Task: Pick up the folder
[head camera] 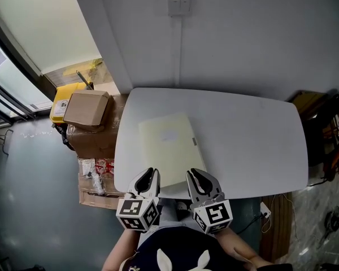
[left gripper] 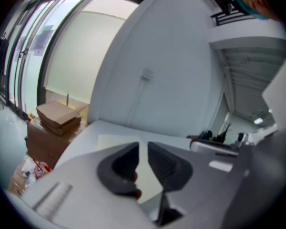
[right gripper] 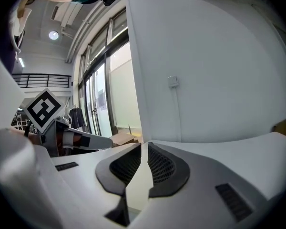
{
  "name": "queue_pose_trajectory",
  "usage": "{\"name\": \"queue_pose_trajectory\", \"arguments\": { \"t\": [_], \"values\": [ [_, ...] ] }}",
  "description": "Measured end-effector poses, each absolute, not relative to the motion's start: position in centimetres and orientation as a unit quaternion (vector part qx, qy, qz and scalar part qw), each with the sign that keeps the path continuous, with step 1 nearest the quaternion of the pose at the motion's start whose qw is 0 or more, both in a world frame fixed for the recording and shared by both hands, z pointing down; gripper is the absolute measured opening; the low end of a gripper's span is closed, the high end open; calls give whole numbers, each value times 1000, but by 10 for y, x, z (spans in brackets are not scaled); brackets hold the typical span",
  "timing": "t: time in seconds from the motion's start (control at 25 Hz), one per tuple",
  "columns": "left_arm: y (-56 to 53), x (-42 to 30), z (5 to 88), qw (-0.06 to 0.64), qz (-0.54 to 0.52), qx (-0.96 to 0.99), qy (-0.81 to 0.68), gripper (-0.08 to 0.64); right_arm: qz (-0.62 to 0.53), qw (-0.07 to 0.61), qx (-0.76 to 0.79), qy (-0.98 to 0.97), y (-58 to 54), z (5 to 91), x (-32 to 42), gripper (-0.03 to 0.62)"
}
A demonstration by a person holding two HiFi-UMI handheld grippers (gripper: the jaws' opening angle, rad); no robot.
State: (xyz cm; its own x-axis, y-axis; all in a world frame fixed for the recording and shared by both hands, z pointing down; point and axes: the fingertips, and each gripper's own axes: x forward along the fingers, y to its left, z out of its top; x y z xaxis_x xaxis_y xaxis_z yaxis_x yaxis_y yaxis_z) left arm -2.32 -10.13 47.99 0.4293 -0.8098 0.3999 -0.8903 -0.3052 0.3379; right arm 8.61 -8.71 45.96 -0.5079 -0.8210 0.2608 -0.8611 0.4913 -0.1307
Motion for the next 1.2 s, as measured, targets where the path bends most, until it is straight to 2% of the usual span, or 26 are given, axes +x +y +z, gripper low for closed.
{"name": "queue_pose_trajectory", "arguments": {
  "t": [0.12,0.24,0.4,0.6,0.88,1.2],
  "values": [
    [-114,-26,482,267,78,804,-526,89,127,93,490,-857,-99,463,83,12],
    [-126,-31,487,278,85,800,-525,112,130,100,495,-853,-113,466,83,14],
    [-137,-36,496,287,100,798,-520,141,136,110,499,-849,-129,473,82,92],
    [-152,-44,505,291,115,792,-524,186,149,122,506,-841,-144,484,84,122],
    [-168,-51,528,316,131,777,-528,212,181,147,500,-834,-158,506,85,183],
    [-180,-51,552,356,147,763,-519,264,202,167,499,-826,-179,521,90,198]
  ]
}}
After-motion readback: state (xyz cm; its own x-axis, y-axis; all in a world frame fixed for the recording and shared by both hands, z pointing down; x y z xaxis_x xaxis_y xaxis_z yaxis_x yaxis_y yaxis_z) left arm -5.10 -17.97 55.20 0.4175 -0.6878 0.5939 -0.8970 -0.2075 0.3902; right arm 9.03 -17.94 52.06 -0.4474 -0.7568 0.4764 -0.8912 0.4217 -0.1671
